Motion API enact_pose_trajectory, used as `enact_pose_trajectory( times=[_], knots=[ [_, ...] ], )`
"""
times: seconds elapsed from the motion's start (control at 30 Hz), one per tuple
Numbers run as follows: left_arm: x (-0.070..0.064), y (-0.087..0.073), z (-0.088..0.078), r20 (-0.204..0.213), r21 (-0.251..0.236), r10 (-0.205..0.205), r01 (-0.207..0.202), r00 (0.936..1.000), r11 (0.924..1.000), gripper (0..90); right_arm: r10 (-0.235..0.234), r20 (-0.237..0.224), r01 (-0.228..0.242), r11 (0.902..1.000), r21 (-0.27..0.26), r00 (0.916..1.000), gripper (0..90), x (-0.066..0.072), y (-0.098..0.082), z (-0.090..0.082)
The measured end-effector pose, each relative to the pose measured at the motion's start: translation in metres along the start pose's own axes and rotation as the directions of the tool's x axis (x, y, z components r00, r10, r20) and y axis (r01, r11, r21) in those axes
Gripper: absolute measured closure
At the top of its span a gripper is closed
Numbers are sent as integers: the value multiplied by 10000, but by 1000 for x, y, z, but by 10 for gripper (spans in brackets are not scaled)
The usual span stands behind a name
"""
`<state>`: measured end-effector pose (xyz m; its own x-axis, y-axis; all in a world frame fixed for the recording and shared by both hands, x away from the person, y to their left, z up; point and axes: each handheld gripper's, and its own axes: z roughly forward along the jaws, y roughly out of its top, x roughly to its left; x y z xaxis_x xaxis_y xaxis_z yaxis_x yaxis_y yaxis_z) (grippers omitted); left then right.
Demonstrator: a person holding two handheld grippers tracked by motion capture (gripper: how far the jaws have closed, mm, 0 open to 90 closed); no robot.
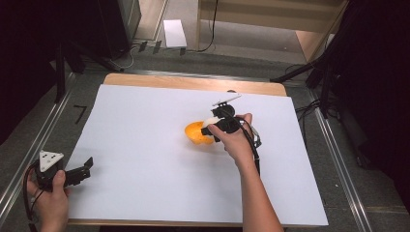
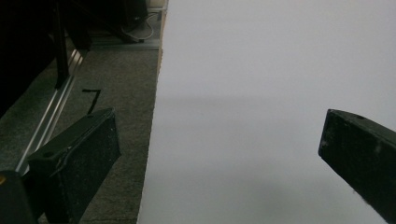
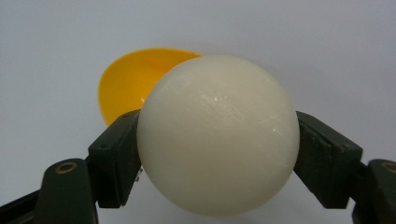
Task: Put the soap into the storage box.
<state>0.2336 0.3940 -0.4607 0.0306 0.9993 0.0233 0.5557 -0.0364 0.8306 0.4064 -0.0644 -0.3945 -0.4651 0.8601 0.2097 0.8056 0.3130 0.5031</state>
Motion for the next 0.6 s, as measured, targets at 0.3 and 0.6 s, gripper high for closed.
enact_pose_trajectory(
  times=[0.3, 0.6],
  knots=[
    [0, 0, 0, -9, 4, 14, -14, 10000, 10000, 0, 17, -65, -17, 10000, 27, 10000, 238, 6, 3, 9],
    [0, 0, 0, -6, 12, 21, -21, 10000, 10000, 0, 169, -84, -168, 9999, 39, 9998, 238, 9, 5, 17]
  ],
)
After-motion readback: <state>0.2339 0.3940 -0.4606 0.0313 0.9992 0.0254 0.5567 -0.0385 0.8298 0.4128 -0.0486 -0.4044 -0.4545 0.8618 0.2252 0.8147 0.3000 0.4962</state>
